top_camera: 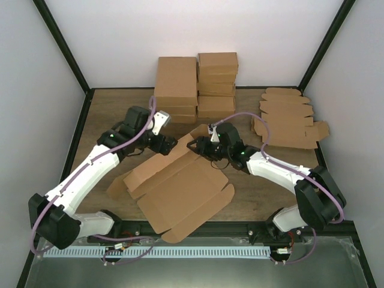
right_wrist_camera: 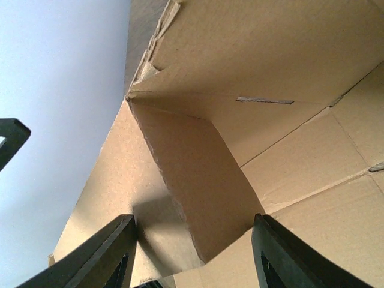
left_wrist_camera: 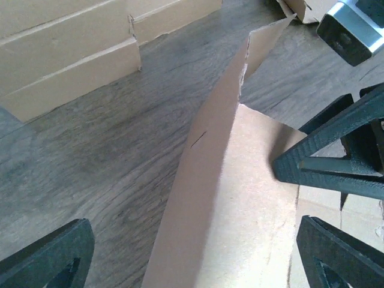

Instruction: Fold the paper box

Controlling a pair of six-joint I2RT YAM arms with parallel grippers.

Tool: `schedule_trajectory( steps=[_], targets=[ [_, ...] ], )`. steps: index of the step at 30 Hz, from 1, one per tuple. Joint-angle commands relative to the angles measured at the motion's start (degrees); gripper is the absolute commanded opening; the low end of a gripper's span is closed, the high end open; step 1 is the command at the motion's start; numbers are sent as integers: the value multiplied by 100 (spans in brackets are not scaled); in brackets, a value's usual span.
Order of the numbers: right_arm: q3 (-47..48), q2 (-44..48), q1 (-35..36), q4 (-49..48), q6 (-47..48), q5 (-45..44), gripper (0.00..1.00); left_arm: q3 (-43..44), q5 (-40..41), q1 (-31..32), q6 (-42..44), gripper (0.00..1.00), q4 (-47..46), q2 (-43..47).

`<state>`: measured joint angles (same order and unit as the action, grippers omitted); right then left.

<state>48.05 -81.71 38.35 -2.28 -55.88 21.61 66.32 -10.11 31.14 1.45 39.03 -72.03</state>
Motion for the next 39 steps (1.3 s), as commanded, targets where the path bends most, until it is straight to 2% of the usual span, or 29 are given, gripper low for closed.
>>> schedule_trajectory(
  steps=[1,5,8,20,27,39],
  targets=[
    [237,-82,41,251,196,-183,55,-93,-894,-332,-32,92,-86,-176],
    [306,-84,43,300,255,-217,55,-165,-1189,-433,-49,83,-208,-313],
    [344,-91,42,340,311,-252,55,-250,-1343,-453,2,80,-335,-389],
    [480,-221,39,376,459,-303,56,-275,-1411,-579,22,57,-357,-763],
    [556,-266,41,467,597,-458,56,-347,-1571,-592,29,52,-387,-888],
    [591,-193,41,445,761,-440,56,-544,-1740,-597,11,52,-632,-671]
  ],
)
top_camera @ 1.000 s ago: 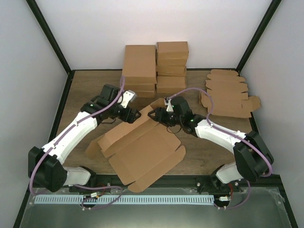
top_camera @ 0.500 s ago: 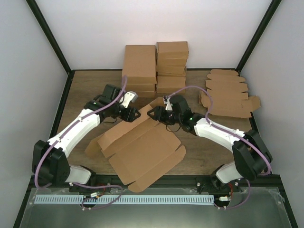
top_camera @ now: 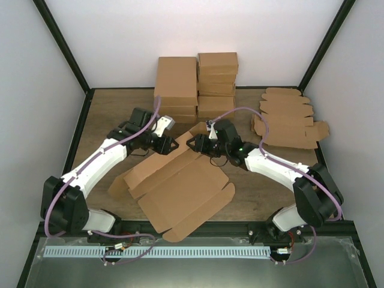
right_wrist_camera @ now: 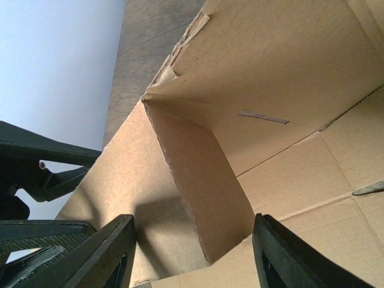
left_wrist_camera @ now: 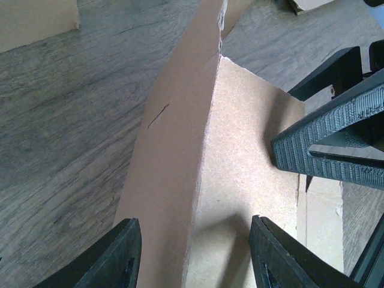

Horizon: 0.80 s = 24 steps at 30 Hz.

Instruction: Fold the paper box

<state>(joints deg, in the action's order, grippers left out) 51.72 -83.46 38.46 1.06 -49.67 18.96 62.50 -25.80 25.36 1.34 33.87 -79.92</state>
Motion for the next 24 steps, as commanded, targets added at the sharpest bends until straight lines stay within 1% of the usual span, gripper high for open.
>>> schedule_trajectory(
  steps=[1,4,7,10,13,16,22,24],
  targets=[
    [224,-16,29,113,153,-185,56,-172,-133,-15,26,52,-121,146],
    [224,21,29,135,192,-207,56,-212,10,-14,28,52,-123,134],
    [223,44,30,157,240,-241,56,-176,68,-14,7,48,-74,32],
    [233,52,24,190,282,-269,57,-164,180,-14,-37,46,-51,-35],
    [241,70,30,208,327,-299,60,-160,180,-15,-46,46,-58,-39],
    [263,79,26,270,406,-362,66,-160,206,-14,-55,44,-58,-49],
    [300,158,21,333,588,-485,67,-146,131,-16,-55,37,-36,-127],
    [343,187,21,382,653,-549,68,-138,124,-23,-56,37,-36,-124]
  ],
)
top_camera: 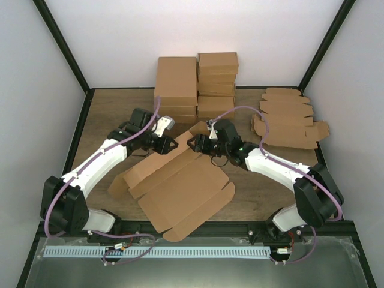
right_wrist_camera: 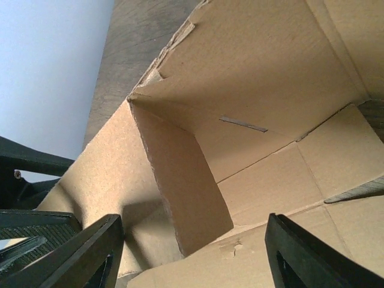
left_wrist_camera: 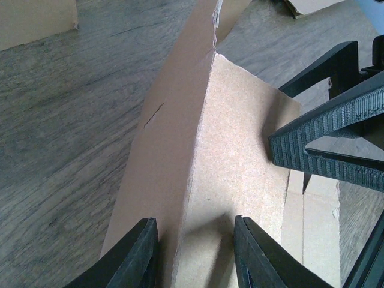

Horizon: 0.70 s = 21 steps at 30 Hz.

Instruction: Fold the paper box

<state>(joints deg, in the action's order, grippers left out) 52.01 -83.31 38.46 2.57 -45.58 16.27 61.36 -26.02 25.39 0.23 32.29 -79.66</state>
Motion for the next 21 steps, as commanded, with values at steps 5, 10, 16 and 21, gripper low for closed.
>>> schedule_trajectory(
  steps=[5,10,16,21],
  targets=[
    [421,230,-19,403,382,-380,71,-28,111,-25,73,36,136,-164],
    [425,318,-195,501,480,-203,81,-28,153,-24,69,36,146,-164],
    [278,396,-614,621,680,332,83,-15,262,-33,22,36,152,-151],
    [-214,361,-1065,367,1041,778,76,-21,201,-129,-10,36,143,-161]
  ],
)
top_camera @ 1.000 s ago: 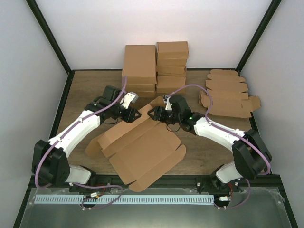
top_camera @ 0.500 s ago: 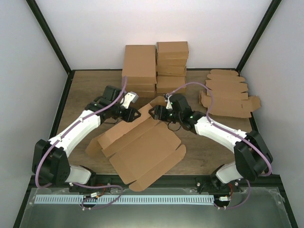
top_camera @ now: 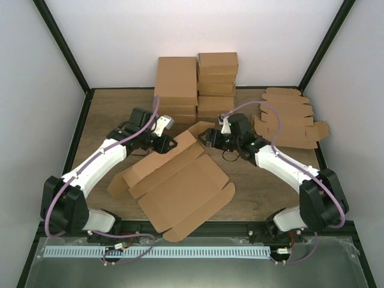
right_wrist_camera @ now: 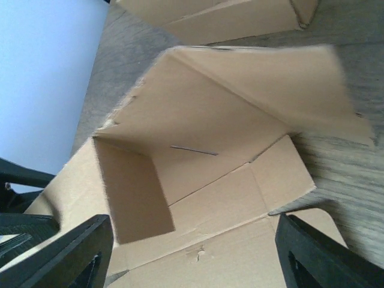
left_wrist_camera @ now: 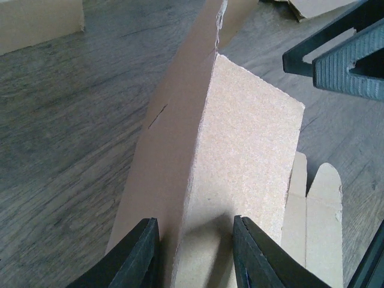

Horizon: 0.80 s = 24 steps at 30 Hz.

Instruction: Fold the paper box

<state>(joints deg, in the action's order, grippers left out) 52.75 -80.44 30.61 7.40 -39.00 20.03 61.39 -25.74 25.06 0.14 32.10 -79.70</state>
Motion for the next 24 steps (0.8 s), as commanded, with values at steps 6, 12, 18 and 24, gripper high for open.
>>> schedule_trajectory(
  steps=[6,12,18,24],
  targets=[
    [-890,-436,-337,-1203,657,38,31,-28,152,-107,3,36,160,-160],
    [-929,-1329,-336,-2185,595,-335,1,-35,130,-115,3,36,156,-183],
    [-1028,-1807,-335,-2746,381,-932,1,-26,94,-115,3,36,165,-240],
    [-884,-2268,-312,-2975,347,-836,1,-24,87,-115,-6,36,172,-247]
  ],
)
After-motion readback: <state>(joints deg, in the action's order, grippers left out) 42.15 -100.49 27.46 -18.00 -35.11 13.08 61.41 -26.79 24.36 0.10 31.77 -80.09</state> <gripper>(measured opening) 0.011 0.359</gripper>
